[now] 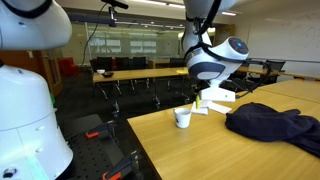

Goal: Put the marker inside the mug cup

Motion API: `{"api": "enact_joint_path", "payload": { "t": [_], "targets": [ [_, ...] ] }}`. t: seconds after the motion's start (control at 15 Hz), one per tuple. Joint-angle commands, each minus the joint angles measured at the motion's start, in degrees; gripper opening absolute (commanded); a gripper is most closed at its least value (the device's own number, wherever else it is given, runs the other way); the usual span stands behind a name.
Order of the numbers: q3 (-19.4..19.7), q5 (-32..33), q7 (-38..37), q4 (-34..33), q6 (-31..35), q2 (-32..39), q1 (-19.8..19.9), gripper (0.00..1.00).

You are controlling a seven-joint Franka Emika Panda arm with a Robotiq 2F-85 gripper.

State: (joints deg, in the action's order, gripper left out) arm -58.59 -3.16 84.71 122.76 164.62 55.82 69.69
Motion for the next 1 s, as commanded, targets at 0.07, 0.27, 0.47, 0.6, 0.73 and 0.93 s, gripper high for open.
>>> {"api": "enact_joint_path", "payload": {
  "t": [0.07, 0.27, 0.47, 0.6, 0.73, 0.93],
  "targets": [
    [-4.25, 5.89, 7.95, -1.0, -7.11, 10.03, 4.23, 0.05],
    [-5.6, 6.75, 12.65, -2.82, -15.07, 13.68, 4.27, 0.05],
    [-5.23, 5.1, 18.99, -7.34, -24.59, 16.65, 2.89, 0.05],
    [-4.44, 3.65, 23.21, -11.01, -31.74, 17.95, 1.58, 0.05],
    [-3.7, 1.62, 27.14, -14.81, -38.63, 19.32, -0.11, 0.05],
    [-1.64, -1.97, 32.37, -20.53, -48.98, 20.71, -4.25, 0.05]
  ]
}}
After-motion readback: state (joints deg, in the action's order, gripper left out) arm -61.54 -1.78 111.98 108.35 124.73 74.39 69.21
